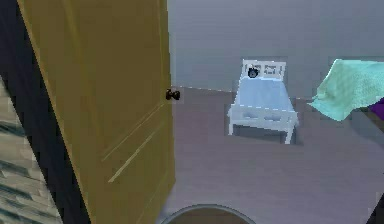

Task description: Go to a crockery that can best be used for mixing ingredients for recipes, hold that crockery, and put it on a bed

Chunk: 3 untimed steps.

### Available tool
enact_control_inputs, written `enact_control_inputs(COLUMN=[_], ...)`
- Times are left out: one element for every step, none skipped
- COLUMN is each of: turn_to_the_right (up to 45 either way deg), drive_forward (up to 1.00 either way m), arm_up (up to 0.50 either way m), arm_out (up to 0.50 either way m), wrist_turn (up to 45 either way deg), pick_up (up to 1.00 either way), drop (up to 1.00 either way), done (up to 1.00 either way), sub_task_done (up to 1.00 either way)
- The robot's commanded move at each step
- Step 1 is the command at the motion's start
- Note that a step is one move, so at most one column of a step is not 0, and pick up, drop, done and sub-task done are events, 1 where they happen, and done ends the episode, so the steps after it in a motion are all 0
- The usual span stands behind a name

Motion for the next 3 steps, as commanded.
enact_control_inputs(turn_to_the_right=[0.0,27.0,0.0], drive_forward=[0.75,0.0,0.75], arm_up=[0.0,0.0,0.0], arm_out=[0.0,0.0,0.0], wrist_turn=[0.0,0.0,0.0], pick_up=[0.0,0.0,0.0], drop=[0.0,0.0,0.0], done=[0.0,0.0,0.0], sub_task_done=[0.0,0.0,0.0])
